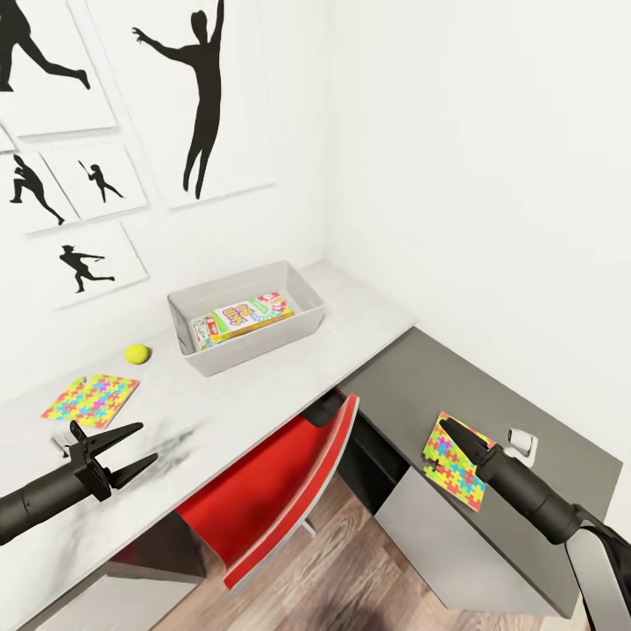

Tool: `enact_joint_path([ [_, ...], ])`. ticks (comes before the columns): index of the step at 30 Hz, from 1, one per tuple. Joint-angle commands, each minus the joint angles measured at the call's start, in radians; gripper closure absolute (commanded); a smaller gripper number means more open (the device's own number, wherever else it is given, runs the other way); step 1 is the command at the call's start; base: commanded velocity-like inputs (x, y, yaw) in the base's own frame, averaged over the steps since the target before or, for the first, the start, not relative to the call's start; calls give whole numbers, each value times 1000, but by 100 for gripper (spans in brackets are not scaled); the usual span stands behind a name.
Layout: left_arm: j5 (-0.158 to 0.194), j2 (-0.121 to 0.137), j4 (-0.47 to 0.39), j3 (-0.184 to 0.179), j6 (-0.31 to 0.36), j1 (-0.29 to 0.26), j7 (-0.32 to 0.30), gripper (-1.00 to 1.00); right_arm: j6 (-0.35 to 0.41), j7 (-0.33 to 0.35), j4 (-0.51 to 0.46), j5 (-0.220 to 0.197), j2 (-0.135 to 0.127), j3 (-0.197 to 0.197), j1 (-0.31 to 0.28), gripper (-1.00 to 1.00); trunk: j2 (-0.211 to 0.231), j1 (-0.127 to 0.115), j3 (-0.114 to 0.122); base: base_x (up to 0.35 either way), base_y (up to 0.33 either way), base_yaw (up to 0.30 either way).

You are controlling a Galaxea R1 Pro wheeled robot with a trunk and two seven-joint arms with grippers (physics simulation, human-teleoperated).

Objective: Put all the toys in the child's room - the three board games (two on the bed and one on the table), the two jigsaw puzzles on the table, and the tennis ball on the table - inside the toy box on the table in the child's room.

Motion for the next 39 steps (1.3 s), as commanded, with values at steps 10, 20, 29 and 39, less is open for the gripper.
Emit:
enact_joint_path([
  [10,-9,0,1,1,3,-1,-8,-100,7,3,0,-6,0,-1,-1,-100,-2,1,13,0,0,21],
  [20,-34,0,1,2,3,-1,-9,-100,7,7,0,-6,0,-1,-1,-100,-2,1,29,0,0,84],
  [29,-54,0,2,25,3,-1,-10,-100,6,7,0,-6,0,0,-1,-100,-2,1,43,0,0,99],
  [39,-55,0,2,29,3,-1,-10,-100,7,7,1,-6,0,-1,-1,-100,-2,1,59,0,0,100],
])
